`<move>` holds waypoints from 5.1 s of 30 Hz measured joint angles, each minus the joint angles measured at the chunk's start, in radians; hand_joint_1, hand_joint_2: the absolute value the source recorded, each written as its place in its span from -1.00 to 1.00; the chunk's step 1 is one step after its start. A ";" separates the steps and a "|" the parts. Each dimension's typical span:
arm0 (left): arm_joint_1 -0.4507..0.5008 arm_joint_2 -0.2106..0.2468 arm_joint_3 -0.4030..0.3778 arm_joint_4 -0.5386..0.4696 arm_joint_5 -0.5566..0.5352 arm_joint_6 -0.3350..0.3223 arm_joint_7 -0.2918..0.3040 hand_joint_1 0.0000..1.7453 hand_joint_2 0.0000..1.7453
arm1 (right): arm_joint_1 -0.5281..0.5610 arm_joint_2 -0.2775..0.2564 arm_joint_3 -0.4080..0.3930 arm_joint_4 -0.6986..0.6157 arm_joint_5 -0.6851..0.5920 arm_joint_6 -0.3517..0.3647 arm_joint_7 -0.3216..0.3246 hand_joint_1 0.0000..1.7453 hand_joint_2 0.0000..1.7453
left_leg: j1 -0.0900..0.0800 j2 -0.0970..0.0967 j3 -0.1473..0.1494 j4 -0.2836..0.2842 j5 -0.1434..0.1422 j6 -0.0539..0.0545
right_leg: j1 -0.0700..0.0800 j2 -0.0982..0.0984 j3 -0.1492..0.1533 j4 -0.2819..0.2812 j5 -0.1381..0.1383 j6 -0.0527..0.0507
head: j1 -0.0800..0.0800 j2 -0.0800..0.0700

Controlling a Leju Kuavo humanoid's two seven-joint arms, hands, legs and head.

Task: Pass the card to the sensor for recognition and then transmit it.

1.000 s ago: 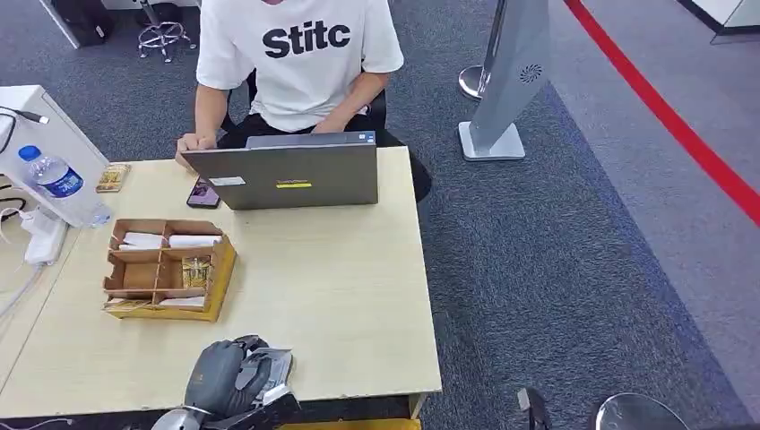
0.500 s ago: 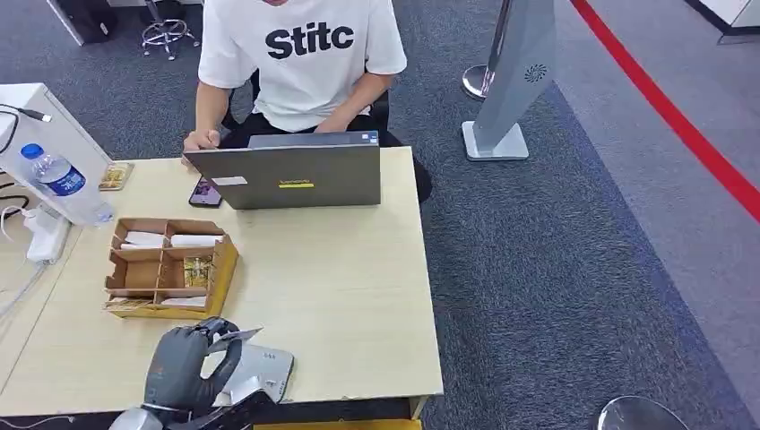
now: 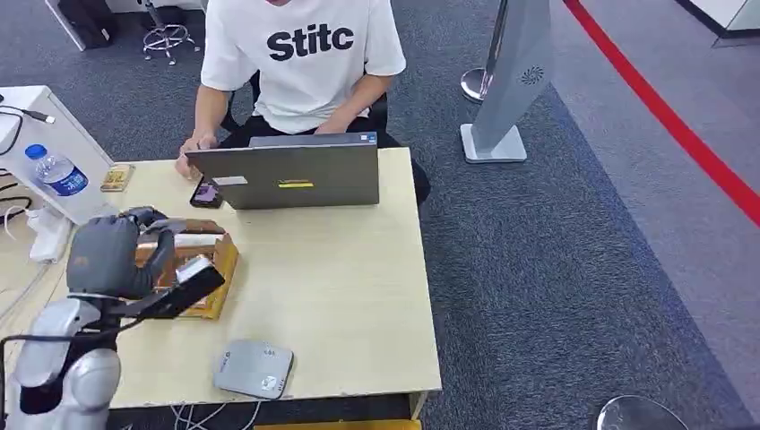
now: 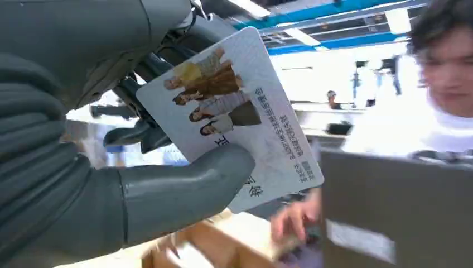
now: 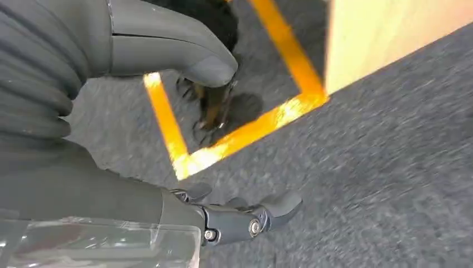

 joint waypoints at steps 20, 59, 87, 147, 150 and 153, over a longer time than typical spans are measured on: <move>-0.295 0.041 0.006 0.400 -0.203 -0.053 0.096 1.00 1.00 | -0.160 -0.111 -0.237 0.345 0.232 -0.012 -0.113 -1.00 1.00 | 0.000 0.004 -0.001 0.000 0.000 0.000 | 0.000 0.005 -0.003 0.001 0.001 -0.001 | -0.002 0.000; 0.335 0.137 0.073 -0.286 0.212 -0.043 -0.252 -1.00 1.00 | -0.170 -0.015 -0.428 0.309 0.413 -0.029 -0.056 -1.00 1.00 | 0.000 0.010 0.001 -0.004 -0.006 -0.002 | 0.000 0.011 -0.005 0.001 -0.004 -0.004 | -0.003 0.000; 0.602 0.386 0.125 -0.180 -0.010 0.054 -0.188 -1.00 1.00 | -0.189 -0.012 -0.503 0.291 0.533 -0.001 -0.093 -1.00 1.00 | 0.000 0.003 0.002 -0.004 -0.006 -0.003 | 0.000 0.004 0.000 0.002 -0.007 -0.004 | -0.005 0.000; 0.234 0.141 0.245 0.325 -0.329 0.284 -0.145 -1.00 1.00 | -0.212 -0.022 -0.568 0.346 0.643 0.001 -0.128 -1.00 1.00 | 0.000 0.003 0.004 -0.004 -0.005 -0.003 | 0.000 0.004 0.000 0.002 -0.007 -0.005 | -0.004 0.000; 0.229 0.143 0.252 0.329 -0.328 0.283 -0.145 -1.00 1.00 | -0.212 -0.022 -0.567 0.347 0.643 0.001 -0.126 -1.00 1.00 | 0.000 0.004 0.003 -0.004 -0.005 -0.003 | 0.000 0.004 0.000 0.002 -0.007 -0.005 | -0.005 0.000; 0.224 0.147 0.253 0.335 -0.328 0.283 -0.144 -1.00 1.00 | -0.213 -0.023 -0.568 0.347 0.643 0.001 -0.126 -1.00 1.00 | 0.000 0.004 0.003 -0.004 -0.005 -0.003 | 0.000 0.004 0.000 0.002 -0.007 -0.005 | -0.005 0.000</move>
